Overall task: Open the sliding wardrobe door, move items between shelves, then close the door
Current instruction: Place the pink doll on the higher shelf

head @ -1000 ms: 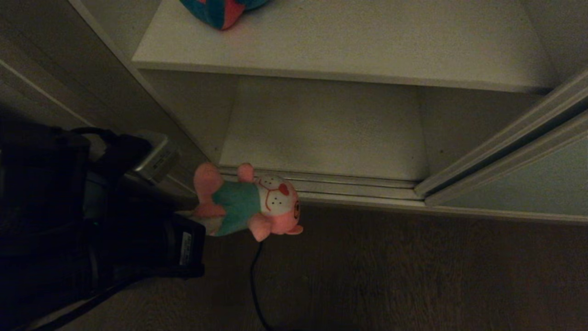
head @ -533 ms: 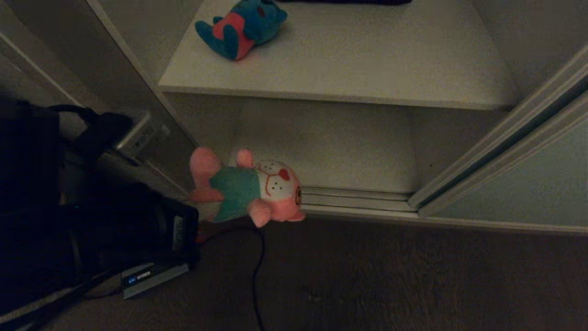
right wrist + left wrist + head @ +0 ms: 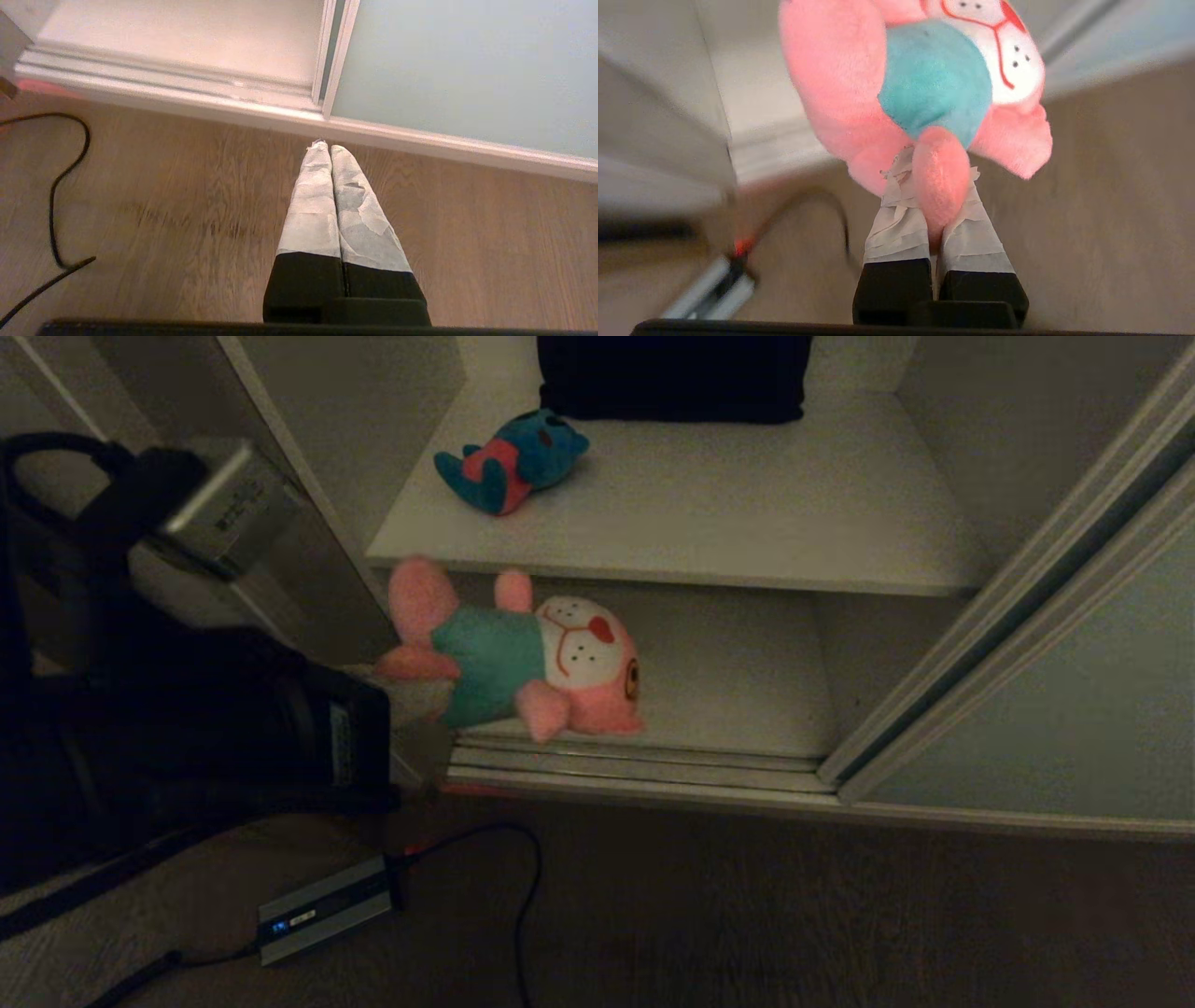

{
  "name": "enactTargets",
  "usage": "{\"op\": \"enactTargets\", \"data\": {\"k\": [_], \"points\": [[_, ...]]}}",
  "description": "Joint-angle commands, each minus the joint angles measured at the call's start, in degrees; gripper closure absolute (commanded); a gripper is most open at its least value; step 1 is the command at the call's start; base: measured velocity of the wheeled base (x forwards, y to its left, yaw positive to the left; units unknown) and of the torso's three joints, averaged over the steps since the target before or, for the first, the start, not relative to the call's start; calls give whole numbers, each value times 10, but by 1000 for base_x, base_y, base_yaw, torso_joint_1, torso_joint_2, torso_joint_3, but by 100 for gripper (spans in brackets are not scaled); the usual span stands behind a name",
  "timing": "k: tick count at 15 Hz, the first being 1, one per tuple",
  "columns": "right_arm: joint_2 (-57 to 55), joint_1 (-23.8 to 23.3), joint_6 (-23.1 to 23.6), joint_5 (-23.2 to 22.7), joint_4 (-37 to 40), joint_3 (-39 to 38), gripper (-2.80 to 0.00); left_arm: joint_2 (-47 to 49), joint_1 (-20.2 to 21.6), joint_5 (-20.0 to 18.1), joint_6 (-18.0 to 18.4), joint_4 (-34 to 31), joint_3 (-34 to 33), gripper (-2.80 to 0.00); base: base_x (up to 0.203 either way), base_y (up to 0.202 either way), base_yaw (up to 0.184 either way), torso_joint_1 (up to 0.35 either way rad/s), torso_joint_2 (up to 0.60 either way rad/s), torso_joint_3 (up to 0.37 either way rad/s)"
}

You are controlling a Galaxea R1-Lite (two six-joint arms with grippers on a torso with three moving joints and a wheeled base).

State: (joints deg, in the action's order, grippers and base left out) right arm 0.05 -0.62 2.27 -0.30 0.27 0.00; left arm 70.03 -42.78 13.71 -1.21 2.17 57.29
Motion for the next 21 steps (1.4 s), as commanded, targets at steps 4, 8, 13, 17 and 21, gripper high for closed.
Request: {"op": "enactTargets", "data": {"k": [4, 8, 13, 17, 21], "points": [[0, 0, 0, 0, 0, -2, 0, 72, -1, -10, -1, 9, 148, 0, 0, 0, 0, 2, 2, 73], [0, 0, 0, 0, 0, -2, 0, 200, 2, -8, -15, 46, 254, 0, 0, 0, 0, 0, 0, 0], [0, 0, 0, 0, 0, -2, 0, 401, 25, 45, -62, 80, 476, 0, 0, 0, 0, 0, 0, 0], [0, 0, 0, 0, 0, -2, 0, 513, 52, 73, -71, 148, 533, 0, 0, 0, 0, 0, 0, 0], [0, 0, 0, 0, 0, -2, 0, 560, 60, 72, -66, 200, 535, 0, 0, 0, 0, 0, 0, 0]]}}
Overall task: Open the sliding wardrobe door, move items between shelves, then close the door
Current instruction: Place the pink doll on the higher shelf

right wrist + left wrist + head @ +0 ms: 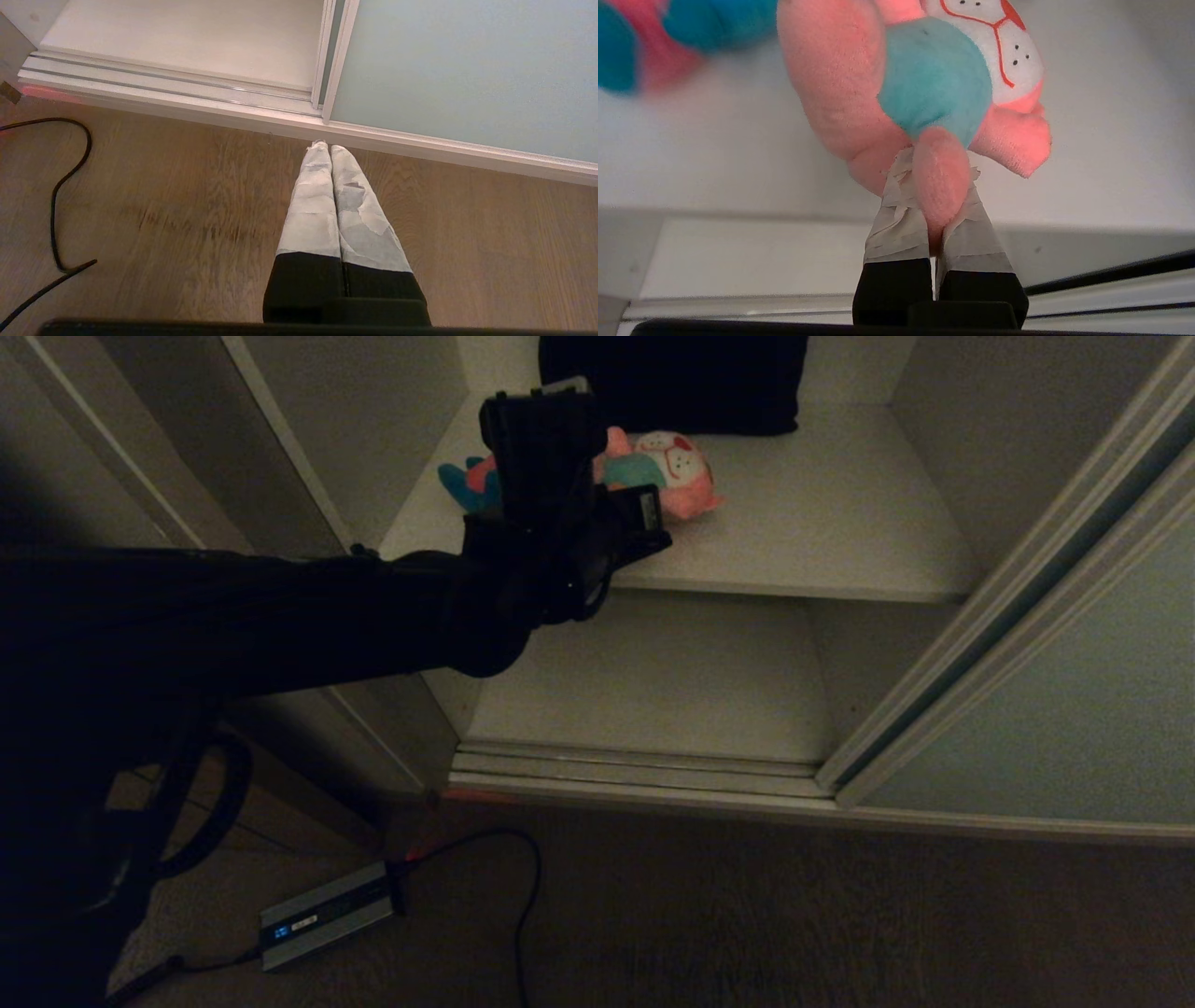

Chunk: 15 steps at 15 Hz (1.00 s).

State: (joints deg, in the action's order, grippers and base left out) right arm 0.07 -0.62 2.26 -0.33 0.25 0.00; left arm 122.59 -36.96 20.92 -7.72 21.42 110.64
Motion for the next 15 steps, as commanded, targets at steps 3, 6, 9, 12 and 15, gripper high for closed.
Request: {"op": "enactTargets", "data": {"k": [3, 6, 9, 12, 15], "points": [[-1, 0, 0, 0, 0, -2, 0, 39, 7, -9, 10, 29, 4, 0, 0, 0, 0, 0, 0, 0], [-1, 0, 0, 0, 0, -2, 0, 44, 15, -13, 30, 57, 6, -280, 0, 0, 0, 0, 0, 0], [-1, 0, 0, 0, 0, -2, 0, 47, 27, -32, 35, 82, 6, -280, 0, 0, 0, 0, 0, 0], [-1, 0, 0, 0, 0, -2, 0, 31, 28, -33, 31, 109, 6, -280, 0, 0, 0, 0, 0, 0], [-1, 0, 0, 0, 0, -2, 0, -16, 25, -34, 30, 110, 6, -280, 0, 0, 0, 0, 0, 0]]}}
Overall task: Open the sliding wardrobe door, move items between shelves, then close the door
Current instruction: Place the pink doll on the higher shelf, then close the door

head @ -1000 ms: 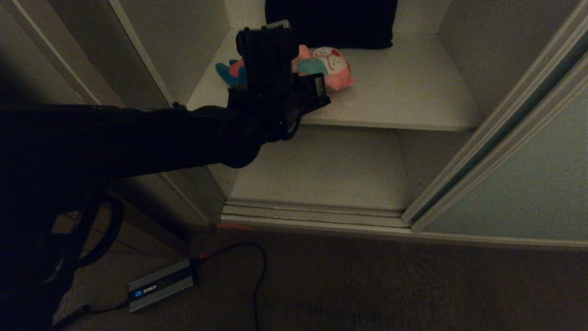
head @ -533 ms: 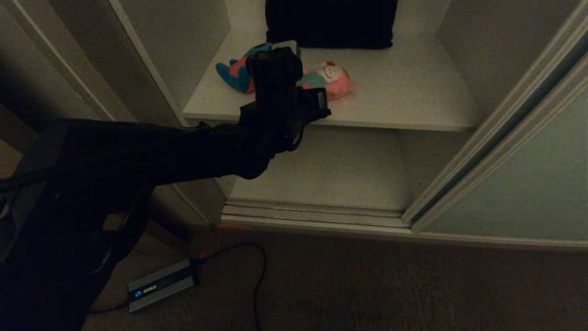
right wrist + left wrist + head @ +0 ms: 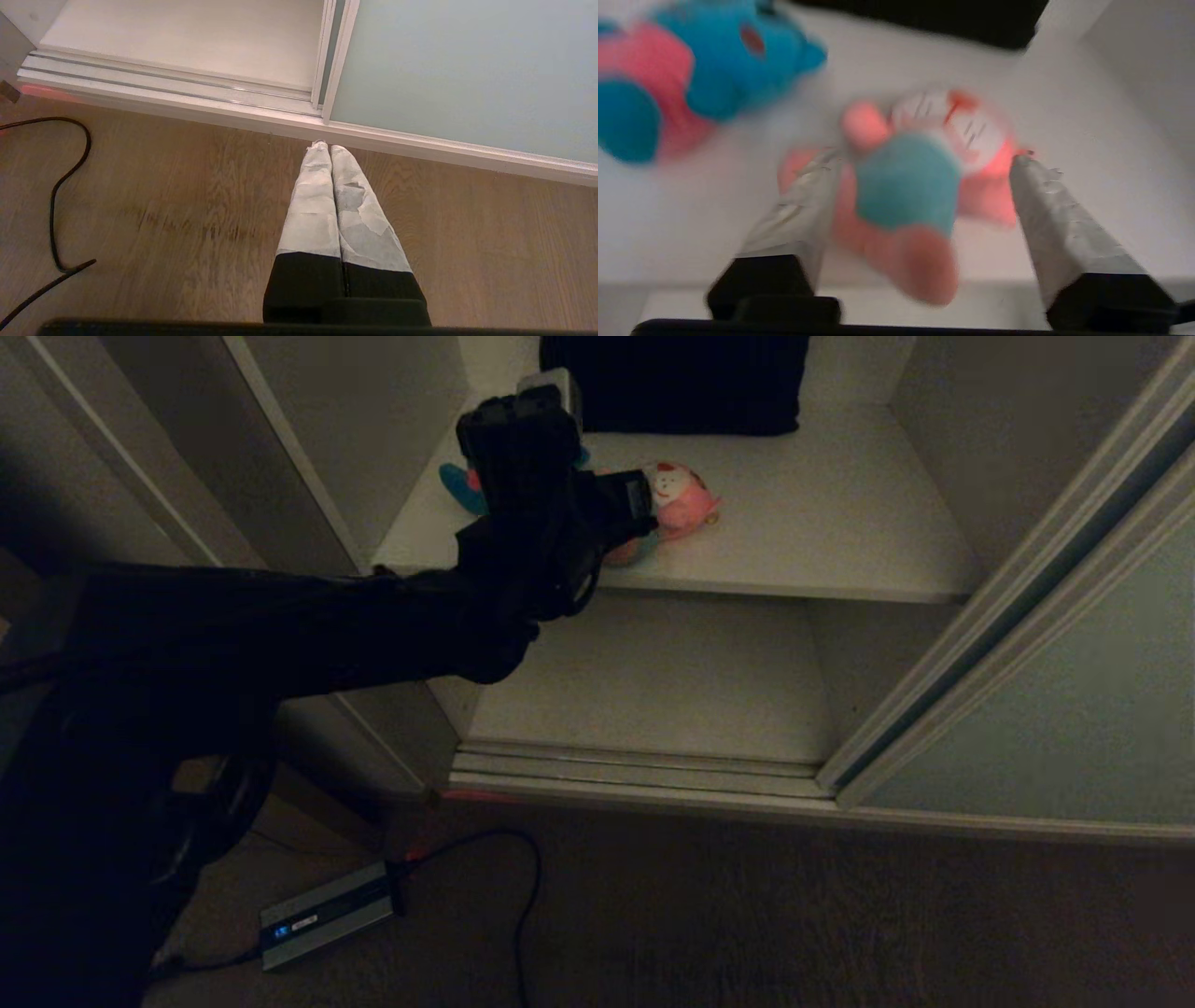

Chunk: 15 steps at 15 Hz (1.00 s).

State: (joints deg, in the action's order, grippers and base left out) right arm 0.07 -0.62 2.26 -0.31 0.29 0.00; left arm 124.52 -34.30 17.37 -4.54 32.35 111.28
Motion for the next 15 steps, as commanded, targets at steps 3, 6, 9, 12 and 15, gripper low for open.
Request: {"op": "enactTargets", "data": {"k": [3, 6, 9, 12, 15], "points": [[-1, 0, 0, 0, 0, -2, 0, -94, -14, 4, -5, -24, -1, -280, 0, 0, 0, 0, 0, 0], [-1, 0, 0, 0, 0, -3, 0, -144, -35, 6, -14, -193, -11, -280, 0, 0, 0, 0, 0, 0], [-1, 0, 0, 0, 0, -2, 0, -199, -39, 4, -99, -348, -57, -280, 0, 0, 0, 0, 0, 0], [-1, 0, 0, 0, 0, -3, 0, -216, -38, 3, -120, -461, -69, 0, 0, 0, 0, 0, 0, 0], [-1, 0, 0, 0, 0, -2, 0, -206, -38, -10, -115, -578, -59, 0, 0, 0, 0, 0, 0, 0]]}}
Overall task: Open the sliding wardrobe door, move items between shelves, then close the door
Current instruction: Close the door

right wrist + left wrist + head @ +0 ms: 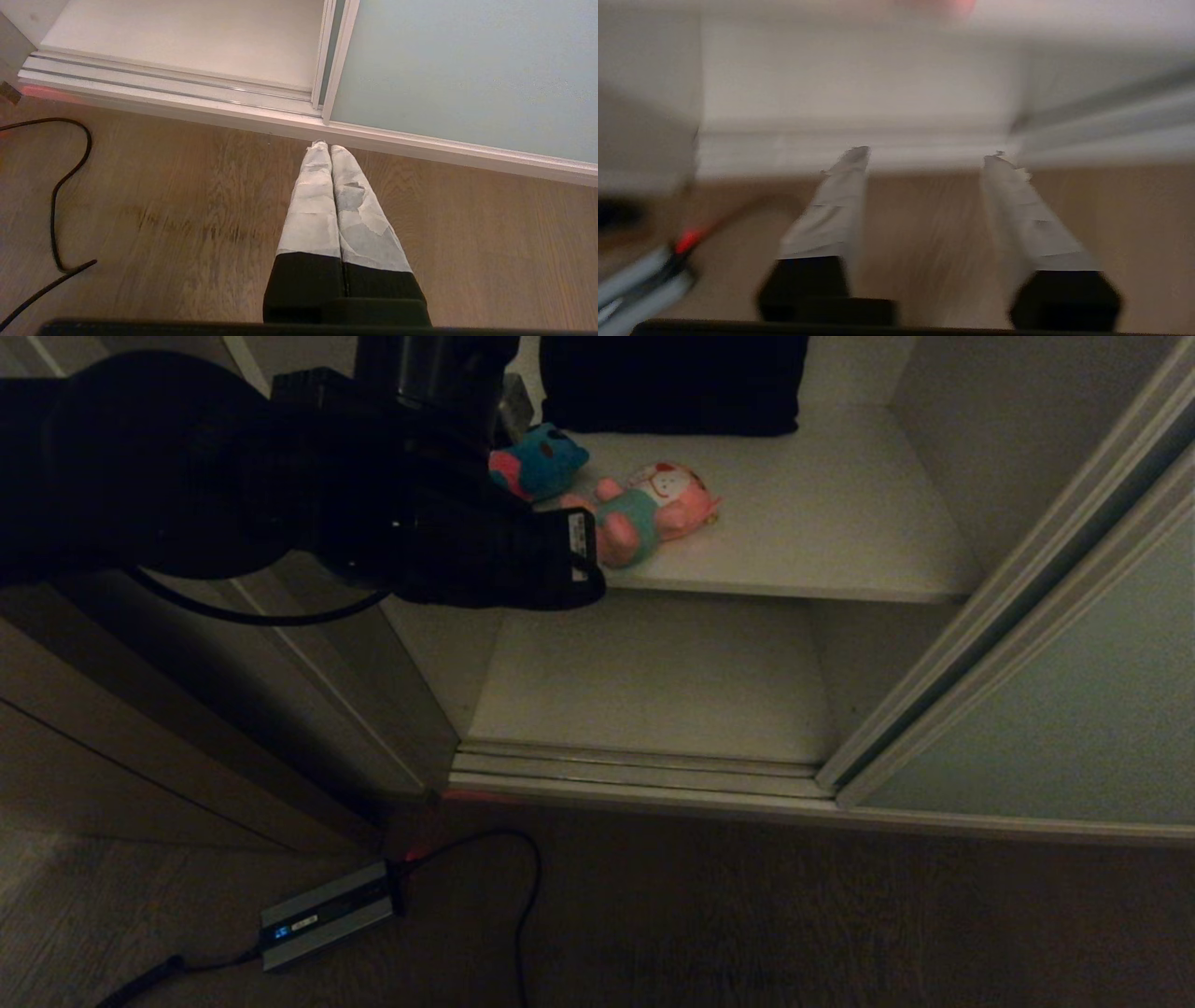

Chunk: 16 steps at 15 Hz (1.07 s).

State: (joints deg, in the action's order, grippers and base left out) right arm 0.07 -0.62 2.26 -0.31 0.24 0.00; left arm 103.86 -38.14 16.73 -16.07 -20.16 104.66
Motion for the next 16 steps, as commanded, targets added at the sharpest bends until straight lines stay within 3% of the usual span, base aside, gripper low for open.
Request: {"op": "enactTargets", "data": {"k": [1, 3, 6, 14, 16], "points": [[-1, 0, 0, 0, 0, -3, 0, 13, 1, -16, 1, -94, 25, 0, 0, 0, 0, 0, 0, 0], [-1, 0, 0, 0, 0, -2, 0, 39, 4, -40, -2, -132, 42, 0, 0, 0, 0, 0, 0, 0], [-1, 0, 0, 0, 0, -2, 0, 97, 18, -59, -3, -98, 55, 0, 0, 0, 0, 0, 0, 0], [-1, 0, 0, 0, 0, -2, 0, 213, 67, -57, 14, 352, 62, 0, 0, 0, 0, 0, 0, 0], [-1, 0, 0, 0, 0, -3, 0, 220, 70, -56, 41, 411, 62, 0, 0, 0, 0, 0, 0, 0]]}}
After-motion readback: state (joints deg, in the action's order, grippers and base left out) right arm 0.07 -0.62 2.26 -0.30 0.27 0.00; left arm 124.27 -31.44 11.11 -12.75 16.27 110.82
